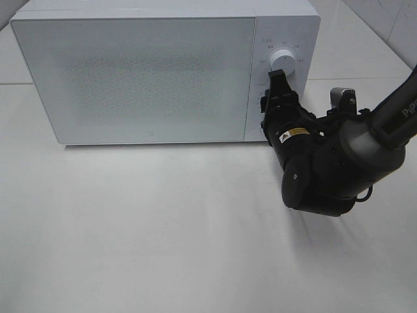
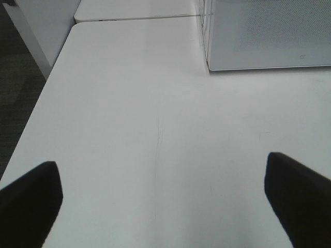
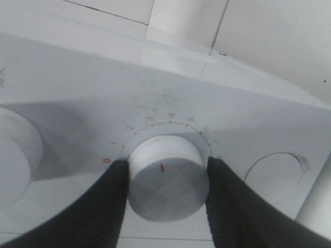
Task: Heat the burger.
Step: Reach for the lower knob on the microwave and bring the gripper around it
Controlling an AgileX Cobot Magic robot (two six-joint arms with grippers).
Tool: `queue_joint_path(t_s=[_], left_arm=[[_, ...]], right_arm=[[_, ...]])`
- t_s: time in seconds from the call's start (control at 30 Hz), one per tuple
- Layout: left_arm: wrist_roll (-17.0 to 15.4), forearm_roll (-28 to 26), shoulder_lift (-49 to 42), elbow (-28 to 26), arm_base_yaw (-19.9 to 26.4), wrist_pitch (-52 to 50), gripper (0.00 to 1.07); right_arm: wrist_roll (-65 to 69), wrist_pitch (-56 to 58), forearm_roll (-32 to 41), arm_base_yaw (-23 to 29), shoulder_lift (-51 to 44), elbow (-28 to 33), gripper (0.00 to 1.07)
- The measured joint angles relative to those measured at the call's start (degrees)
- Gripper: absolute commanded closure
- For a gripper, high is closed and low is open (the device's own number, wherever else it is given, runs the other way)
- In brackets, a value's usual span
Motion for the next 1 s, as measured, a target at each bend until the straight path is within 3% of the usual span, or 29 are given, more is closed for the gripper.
queue_joint_path(t_s=[1.0], left_arm=[[0.0,0.0,0.0,0.0,0.0,0.0,0.06]], right_arm=[[20.0,-0.2,0.6,0.2,0.0,0.0,0.93]])
